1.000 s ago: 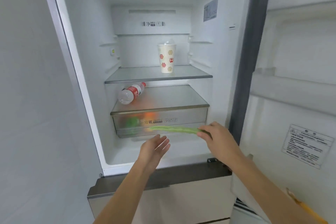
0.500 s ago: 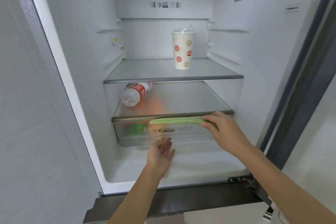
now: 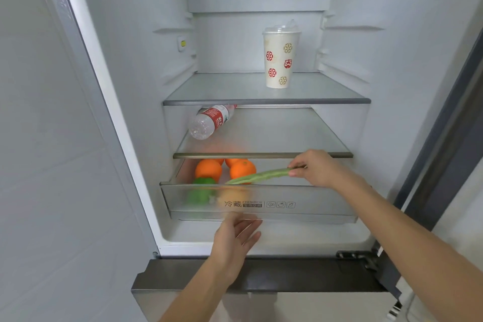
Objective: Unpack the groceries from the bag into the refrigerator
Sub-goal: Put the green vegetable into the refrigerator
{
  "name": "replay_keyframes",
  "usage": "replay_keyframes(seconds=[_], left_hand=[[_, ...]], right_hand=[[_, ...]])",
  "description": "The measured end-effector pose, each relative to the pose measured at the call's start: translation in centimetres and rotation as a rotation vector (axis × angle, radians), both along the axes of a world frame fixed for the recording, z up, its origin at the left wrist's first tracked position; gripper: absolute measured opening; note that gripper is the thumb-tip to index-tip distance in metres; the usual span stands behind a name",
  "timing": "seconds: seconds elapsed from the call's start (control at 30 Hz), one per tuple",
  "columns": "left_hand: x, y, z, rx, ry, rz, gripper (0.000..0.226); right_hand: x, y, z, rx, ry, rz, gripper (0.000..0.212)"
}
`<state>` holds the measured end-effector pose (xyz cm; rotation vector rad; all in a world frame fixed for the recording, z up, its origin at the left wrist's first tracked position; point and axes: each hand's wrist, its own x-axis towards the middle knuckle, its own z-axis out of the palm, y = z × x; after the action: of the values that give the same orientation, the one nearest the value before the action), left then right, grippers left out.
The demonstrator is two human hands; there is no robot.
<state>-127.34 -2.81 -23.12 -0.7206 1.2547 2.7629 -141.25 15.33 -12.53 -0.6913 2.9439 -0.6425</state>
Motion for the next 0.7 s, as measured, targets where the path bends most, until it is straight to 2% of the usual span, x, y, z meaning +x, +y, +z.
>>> replay_keyframes(seconds=[0.1, 0.27, 0.37, 0.4, 0.53, 0.63, 0.7], left_hand=[[0.0, 0.1, 0.1, -0.022, 0.001, 0.004, 0.024], [-0.3, -0.1, -0.2, -0.025, 0.007, -0.001, 0.018], [-0.4, -0.2, -0.2, -0.024, 0.003, -0.012, 0.018], [-0.4, -0.2, -0.2, -0.018, 0.001, -0.012, 0.018], [-0.3, -0.5, 0.1, -0.019, -0.008, -0.032, 0.019], [-0.2, -0.9, 0.6, -0.091, -0.063, -0.078, 0.017], [0.0, -1.1, 1.0, -0.187, -0.12, -0.151, 0.028]], right_hand=[[-1.1, -0.1, -0.5, 0.097, -0.031, -0.059, 0.023], [-2.0, 0.3, -0.9, 0.445, -0.13, -0.227, 0.035], [-2.8, 0.6, -1.1, 0.603, -0.219, -0.226, 0.017], [-3.1, 0.6, -1.3, 0.621, -0.238, -0.229, 0.025], [-3.5, 0.6, -1.9, 0.602, -0.255, -0.183, 0.039], [-3.1, 0.8, -0.9, 0.435, -0.223, -0.106, 0.041], [-1.7, 0.8, 0.2, 0.317, -0.2, -0.054, 0.037]])
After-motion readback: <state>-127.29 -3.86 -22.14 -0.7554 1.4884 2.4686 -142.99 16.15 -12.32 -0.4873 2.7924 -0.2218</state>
